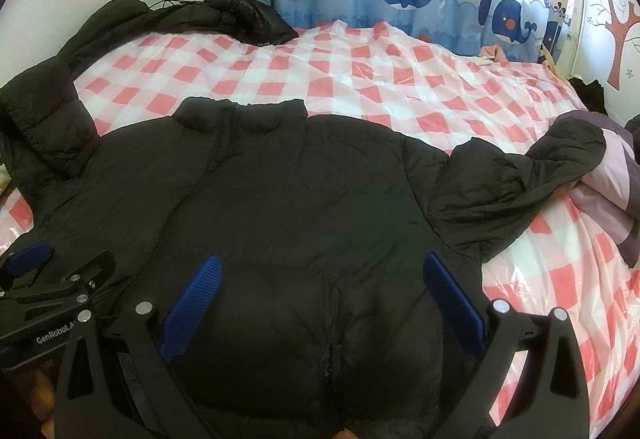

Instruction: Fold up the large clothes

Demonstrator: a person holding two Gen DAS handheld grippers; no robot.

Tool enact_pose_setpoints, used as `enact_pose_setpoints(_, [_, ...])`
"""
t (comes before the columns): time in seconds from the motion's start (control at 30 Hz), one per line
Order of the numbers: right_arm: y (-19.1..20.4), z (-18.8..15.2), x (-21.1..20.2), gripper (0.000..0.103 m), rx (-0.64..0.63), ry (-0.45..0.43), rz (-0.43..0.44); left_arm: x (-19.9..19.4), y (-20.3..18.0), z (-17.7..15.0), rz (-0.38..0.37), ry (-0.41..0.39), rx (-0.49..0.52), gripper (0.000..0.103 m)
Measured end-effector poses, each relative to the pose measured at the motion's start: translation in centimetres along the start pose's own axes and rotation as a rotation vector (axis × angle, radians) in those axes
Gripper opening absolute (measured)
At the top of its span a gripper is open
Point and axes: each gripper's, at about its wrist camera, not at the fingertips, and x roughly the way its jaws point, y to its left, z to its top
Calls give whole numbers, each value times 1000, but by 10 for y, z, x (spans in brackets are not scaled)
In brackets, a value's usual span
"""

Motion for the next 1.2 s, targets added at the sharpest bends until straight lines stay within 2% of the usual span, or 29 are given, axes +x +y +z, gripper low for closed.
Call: enact_pose_setpoints(1.2, [6, -2, 0, 97, -29, 14, 22, 6, 0, 0, 6, 9, 14, 95])
